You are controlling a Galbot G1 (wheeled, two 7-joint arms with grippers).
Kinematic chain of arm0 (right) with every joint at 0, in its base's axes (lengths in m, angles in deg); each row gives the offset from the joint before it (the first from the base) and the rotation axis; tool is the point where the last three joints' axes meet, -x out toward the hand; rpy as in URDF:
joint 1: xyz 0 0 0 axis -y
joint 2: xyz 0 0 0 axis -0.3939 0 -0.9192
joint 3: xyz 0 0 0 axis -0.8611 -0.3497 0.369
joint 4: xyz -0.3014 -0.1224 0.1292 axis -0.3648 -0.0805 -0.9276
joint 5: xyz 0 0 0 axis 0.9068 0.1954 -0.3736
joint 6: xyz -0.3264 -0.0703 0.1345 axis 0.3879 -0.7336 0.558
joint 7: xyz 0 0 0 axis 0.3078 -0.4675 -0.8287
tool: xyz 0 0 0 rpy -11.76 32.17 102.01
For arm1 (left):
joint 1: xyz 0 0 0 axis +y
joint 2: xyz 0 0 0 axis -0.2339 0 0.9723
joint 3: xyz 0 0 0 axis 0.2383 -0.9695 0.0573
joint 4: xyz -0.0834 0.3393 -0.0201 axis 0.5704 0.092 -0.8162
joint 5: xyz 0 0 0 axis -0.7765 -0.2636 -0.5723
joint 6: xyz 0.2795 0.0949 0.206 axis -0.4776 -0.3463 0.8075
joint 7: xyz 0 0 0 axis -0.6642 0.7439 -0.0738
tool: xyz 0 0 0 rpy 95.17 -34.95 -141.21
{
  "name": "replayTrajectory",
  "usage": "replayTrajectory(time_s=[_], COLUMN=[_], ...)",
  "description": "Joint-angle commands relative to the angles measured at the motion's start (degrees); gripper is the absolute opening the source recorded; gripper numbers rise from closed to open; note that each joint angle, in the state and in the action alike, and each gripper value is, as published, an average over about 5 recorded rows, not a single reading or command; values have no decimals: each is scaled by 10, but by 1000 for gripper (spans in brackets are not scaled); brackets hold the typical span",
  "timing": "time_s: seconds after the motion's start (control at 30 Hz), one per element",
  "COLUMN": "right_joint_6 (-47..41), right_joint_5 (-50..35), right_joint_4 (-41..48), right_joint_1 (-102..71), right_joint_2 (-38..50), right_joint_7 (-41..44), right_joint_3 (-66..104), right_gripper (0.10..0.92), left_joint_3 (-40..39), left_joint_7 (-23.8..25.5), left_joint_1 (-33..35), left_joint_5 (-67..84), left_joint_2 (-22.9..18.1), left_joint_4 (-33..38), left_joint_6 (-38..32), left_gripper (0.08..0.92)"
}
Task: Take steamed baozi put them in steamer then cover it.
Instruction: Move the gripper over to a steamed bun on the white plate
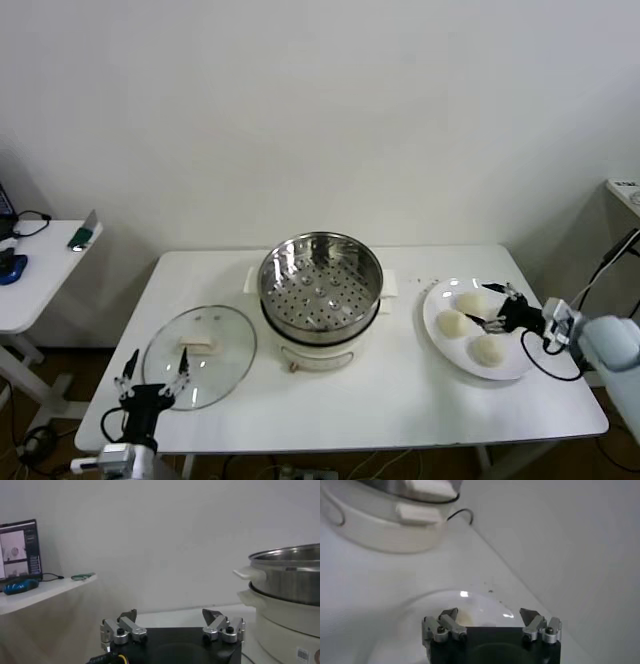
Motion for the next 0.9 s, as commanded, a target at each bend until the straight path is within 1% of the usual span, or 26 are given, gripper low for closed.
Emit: replayTrajectory(time_s=[0.03,0.13,0.23,0.47,0.77,0.9], right_joint_6=[46,50,51,60,67,79], right_joint_5=[98,88,95,138,174,203], right_joint_4=[210,249,280,341,392,420], right_joint_1=[320,378,399,405,394,386], right_joint_2=[-3,-33,-66,-130,-186,-210], right_joint_7=[147,155,156,151,132,124], right_joint_3=[-300,-390,-427,-436,-425,-402], right_gripper=[823,823,823,823,823,823], left_joint_3=[1,0,-3,-3,4,3], left_joint_7=[0,-1,-3,-4,-4,-4], left_joint_1=[-4,-11,-16,-13,-12,-13], left_joint_5=[0,0,-2,-1,4,4], left_joint_2=[3,5,3,3,9,9], left_joint_4=[-3,-3,-2,-1,-6,-7], left_joint_6=[7,12,14,15,14,15], left_gripper=[823,823,823,823,823,823])
